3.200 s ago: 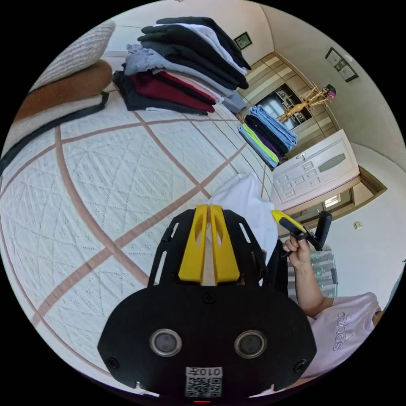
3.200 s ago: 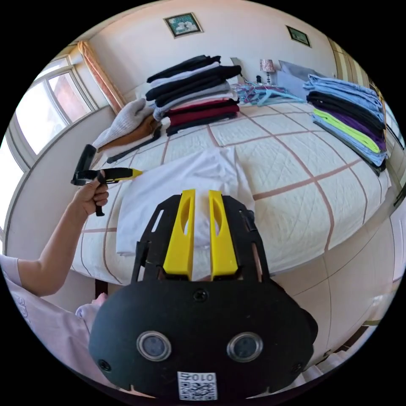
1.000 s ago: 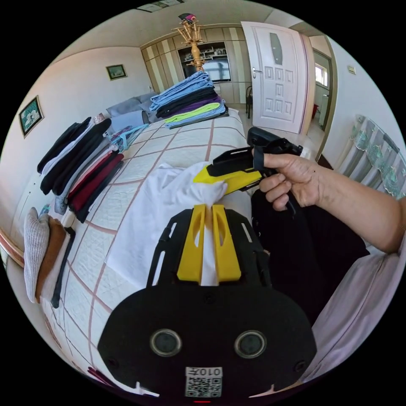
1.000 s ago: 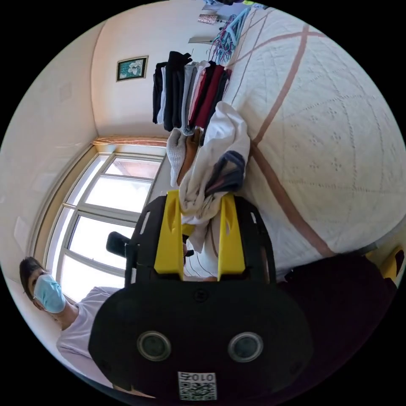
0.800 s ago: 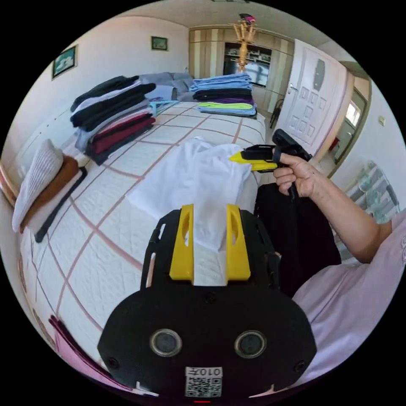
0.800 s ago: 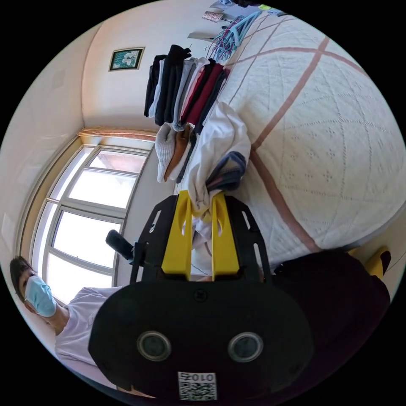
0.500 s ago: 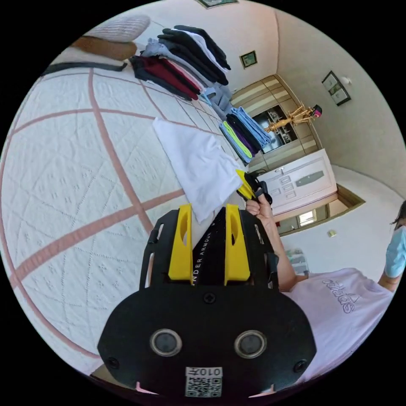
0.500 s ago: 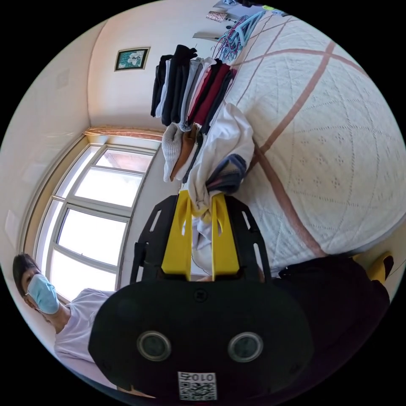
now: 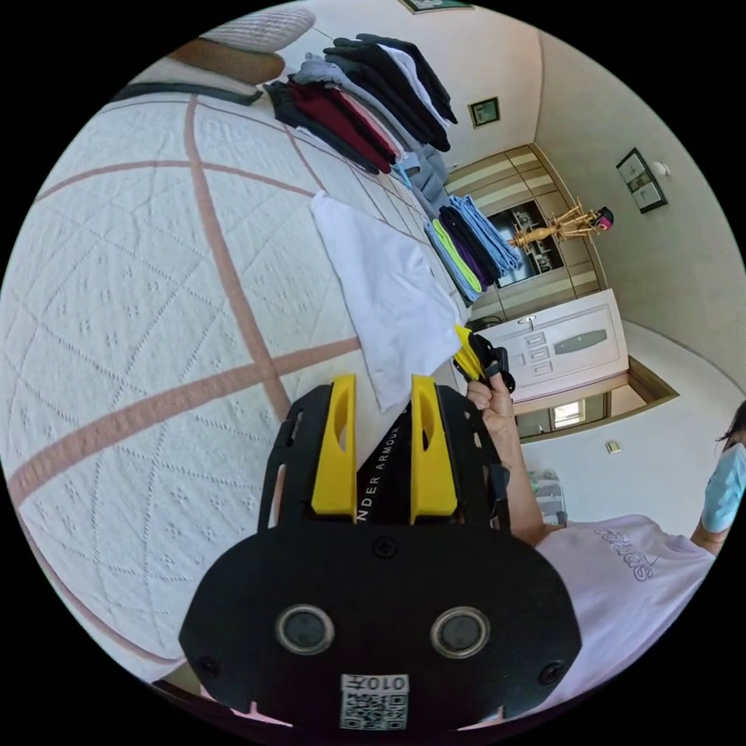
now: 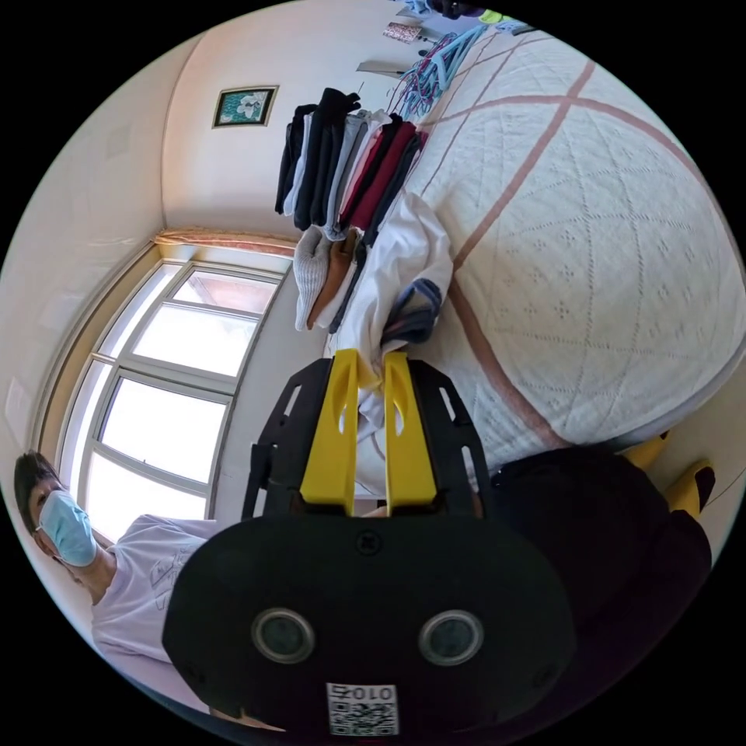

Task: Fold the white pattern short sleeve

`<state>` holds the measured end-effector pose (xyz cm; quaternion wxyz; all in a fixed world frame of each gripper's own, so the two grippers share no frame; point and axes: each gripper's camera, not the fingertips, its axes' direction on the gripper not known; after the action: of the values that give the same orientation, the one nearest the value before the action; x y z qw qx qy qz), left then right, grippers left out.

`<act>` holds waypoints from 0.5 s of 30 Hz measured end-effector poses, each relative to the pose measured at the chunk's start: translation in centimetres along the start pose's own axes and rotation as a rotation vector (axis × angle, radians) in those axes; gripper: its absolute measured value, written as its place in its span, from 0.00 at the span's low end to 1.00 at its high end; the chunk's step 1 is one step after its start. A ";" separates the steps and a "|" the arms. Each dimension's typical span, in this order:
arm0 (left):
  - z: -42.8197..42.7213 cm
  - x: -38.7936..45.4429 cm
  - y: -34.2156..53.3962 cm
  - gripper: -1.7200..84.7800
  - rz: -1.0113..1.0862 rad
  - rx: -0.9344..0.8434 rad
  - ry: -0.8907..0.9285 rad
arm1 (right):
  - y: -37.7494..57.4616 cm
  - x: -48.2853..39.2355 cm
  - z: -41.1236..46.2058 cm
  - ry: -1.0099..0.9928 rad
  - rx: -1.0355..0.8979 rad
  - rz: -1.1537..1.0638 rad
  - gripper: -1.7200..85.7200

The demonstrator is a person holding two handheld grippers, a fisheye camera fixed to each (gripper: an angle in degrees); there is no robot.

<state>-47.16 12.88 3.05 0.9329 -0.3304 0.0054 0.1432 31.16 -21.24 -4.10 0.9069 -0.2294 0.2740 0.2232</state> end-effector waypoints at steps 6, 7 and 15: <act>1.5 1.3 -2.1 0.15 0.035 -0.030 0.042 | 0.1 -1.4 0.9 0.059 -0.024 0.001 0.12; 1.6 1.3 -2.4 0.15 0.032 -0.030 0.048 | 0.2 -1.6 0.9 0.064 -0.026 -0.003 0.12; 2.1 1.6 -3.9 0.13 0.006 -0.024 0.123 | 0.6 -2.1 2.6 0.005 -0.032 0.011 0.12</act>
<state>-44.74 11.66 6.90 0.9263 -0.3498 0.0620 0.1255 30.30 -19.98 -1.02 0.9012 -0.2430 0.2739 0.2318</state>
